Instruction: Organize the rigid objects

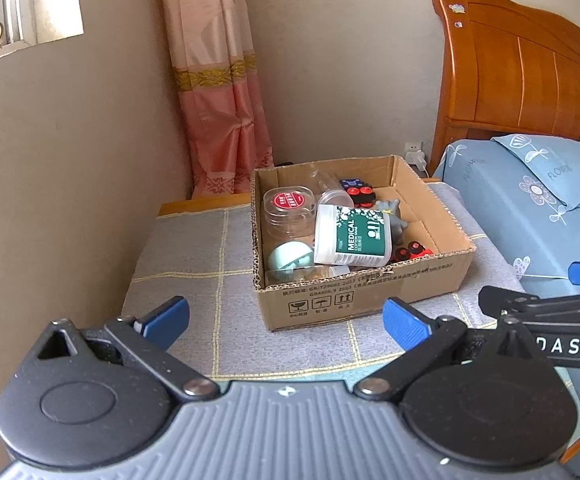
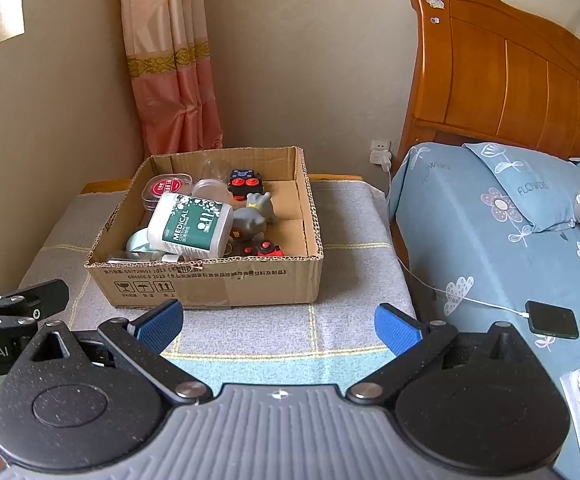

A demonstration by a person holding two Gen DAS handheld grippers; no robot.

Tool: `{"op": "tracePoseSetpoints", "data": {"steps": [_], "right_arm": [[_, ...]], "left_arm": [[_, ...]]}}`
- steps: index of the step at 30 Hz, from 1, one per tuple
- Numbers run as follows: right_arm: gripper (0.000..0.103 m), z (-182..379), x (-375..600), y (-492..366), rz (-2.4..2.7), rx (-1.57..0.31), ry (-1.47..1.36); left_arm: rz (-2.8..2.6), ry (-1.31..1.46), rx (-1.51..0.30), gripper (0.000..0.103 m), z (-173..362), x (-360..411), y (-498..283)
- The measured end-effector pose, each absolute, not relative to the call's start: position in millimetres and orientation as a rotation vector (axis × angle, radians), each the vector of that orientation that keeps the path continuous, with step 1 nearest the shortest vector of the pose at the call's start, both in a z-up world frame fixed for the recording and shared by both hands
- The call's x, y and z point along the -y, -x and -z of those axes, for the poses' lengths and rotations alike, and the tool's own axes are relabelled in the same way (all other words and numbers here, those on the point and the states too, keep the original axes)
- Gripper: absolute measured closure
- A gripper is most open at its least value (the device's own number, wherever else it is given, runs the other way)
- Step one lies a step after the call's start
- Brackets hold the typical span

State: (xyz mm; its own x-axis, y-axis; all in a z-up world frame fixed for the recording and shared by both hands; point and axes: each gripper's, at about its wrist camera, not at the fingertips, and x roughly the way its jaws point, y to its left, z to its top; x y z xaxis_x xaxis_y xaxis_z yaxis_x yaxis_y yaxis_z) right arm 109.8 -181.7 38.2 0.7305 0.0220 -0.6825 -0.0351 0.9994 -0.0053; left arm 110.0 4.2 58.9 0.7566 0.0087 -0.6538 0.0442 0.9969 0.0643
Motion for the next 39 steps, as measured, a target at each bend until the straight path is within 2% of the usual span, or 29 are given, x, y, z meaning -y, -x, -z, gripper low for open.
{"op": "tracePoseSetpoints", "data": {"steps": [39], "right_arm": [[0.0, -41.7, 183.4, -106.3, -0.027, -0.738, 0.019]], "left_arm": [[-0.01, -0.076, -0.717, 0.001, -59.5, -2.8, -109.3]]}}
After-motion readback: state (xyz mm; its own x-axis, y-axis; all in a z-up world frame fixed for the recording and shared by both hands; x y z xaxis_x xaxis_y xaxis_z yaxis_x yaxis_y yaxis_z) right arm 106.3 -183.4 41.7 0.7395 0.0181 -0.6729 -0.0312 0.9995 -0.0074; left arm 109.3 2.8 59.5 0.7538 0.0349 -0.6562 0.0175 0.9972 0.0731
